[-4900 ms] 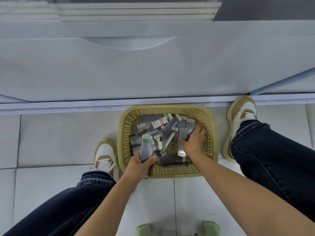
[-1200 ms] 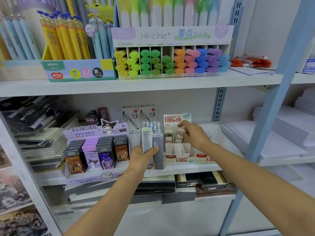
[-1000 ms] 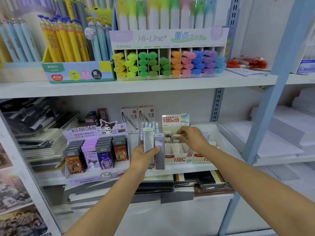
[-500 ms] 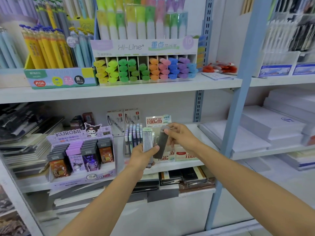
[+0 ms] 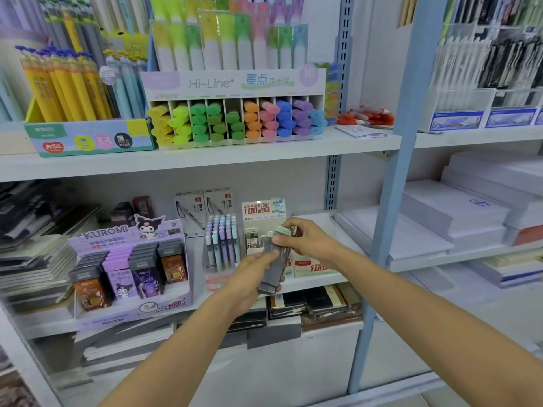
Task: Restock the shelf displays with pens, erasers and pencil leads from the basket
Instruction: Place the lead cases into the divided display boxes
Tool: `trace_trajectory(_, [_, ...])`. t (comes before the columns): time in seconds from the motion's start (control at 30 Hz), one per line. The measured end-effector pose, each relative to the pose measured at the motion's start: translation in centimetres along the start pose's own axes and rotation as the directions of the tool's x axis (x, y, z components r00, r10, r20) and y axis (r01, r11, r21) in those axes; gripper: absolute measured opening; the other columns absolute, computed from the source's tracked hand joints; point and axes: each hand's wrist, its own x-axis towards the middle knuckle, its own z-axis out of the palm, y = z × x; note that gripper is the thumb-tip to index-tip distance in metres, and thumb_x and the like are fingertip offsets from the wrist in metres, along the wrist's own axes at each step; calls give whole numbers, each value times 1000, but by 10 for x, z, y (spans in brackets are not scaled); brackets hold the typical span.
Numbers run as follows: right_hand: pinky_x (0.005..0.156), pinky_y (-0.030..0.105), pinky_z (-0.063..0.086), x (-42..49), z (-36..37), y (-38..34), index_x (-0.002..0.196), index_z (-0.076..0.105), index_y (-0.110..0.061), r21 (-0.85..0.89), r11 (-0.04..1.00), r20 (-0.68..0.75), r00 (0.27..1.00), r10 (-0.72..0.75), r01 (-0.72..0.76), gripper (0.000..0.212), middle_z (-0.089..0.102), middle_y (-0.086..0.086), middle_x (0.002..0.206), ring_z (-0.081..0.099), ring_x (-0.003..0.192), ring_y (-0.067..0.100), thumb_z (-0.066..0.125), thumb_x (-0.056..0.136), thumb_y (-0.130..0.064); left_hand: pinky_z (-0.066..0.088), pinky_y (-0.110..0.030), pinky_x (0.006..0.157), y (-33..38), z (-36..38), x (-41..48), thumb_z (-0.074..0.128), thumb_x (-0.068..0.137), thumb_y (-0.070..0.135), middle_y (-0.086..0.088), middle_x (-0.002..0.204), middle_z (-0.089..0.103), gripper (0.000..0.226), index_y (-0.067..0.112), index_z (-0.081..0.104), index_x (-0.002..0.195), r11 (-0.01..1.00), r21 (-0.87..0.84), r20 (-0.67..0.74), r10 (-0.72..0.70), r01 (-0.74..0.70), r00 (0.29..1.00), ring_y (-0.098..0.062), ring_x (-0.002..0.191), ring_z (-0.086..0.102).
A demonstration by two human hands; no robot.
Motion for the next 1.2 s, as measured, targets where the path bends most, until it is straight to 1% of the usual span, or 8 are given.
trace_trajectory(0.13, [55, 19, 40, 2, 5, 3, 111, 56, -10, -66, 992, -42, 994, 106, -108, 46, 58, 0, 85, 50, 61, 5, 69, 84, -44, 47, -23, 54, -3, -4, 1, 45, 102, 14, -6, 83, 68, 21, 3, 57, 116, 985, 140, 40, 96, -101, 995, -14, 65, 61])
trace_trajectory(0.27, [92, 34, 51, 4, 10, 6, 117, 60, -16, -115, 980, -5, 987, 162, -161, 66, 67, -2, 112, 63, 102, 14, 67, 74, -65, 49, -25, 63, -8, -5, 3, 49, 100, 13, -8, 91, 64, 14, 14, 54, 113, 847, 490, 7, 233, -207, 972, -14, 70, 58])
trace_trajectory(0.37, [72, 22, 51, 7, 11, 10, 105, 60, -9, -109, 979, 2, 985, 173, -172, 47, 67, 0, 93, 64, 80, 7, 71, 81, -47, 48, -31, 79, -12, -7, 3, 54, 97, 13, -2, 97, 61, 28, 20, 53, 125, 689, 670, 39, 338, -276, 940, -17, 86, 56])
trace_trajectory(0.47, [48, 12, 41, 5, 12, 11, 103, 58, -9, -54, 986, 41, 986, 159, -156, 26, 62, 2, 83, 56, 52, -4, 68, 88, -28, 46, -14, 61, -12, -11, 1, 65, 91, 14, 7, 83, 60, 40, 33, 48, 122, 786, 555, 42, 301, -273, 953, -1, 69, 58])
trace_trajectory(0.57, [55, 13, 46, 2, 10, 11, 107, 59, -11, -22, 994, 99, 989, 106, -104, 19, 65, 4, 91, 62, 61, -3, 65, 91, -20, 45, -14, 56, -6, -15, 1, 74, 84, 18, 2, 90, 63, 44, 25, 51, 121, 919, 375, 27, 117, -119, 993, -3, 70, 60])
trace_trajectory(0.77, [83, 28, 54, 0, 4, 11, 114, 59, -19, -36, 997, 231, 970, 79, -73, 26, 63, 2, 108, 62, 94, 13, 66, 89, -25, 53, -25, 58, -2, -24, 1, 71, 86, 15, -8, 99, 67, 32, 10, 60, 116, 941, 339, 69, -41, 16, 997, -18, 81, 63])
trace_trajectory(1.07, [93, 31, 52, -2, -15, 21, 122, 50, -27, -19, 994, 205, 973, 105, -103, 39, 55, 3, 124, 60, 108, 19, 57, 91, -3, 52, -25, 59, -10, -25, 7, 68, 88, 13, -8, 102, 71, 28, 7, 63, 115, 961, 278, -131, 45, -7, 990, -19, 82, 65])
trace_trajectory(1.2, [72, 20, 50, -4, -19, 19, 122, 47, -23, 29, 994, 192, 976, 98, -105, 39, 62, 3, 116, 60, 90, 11, 53, 90, 0, 56, -28, 68, -12, -20, 10, 68, 89, 14, -7, 103, 71, 29, 8, 64, 116, 971, 237, -232, 99, -43, 968, -19, 86, 67])
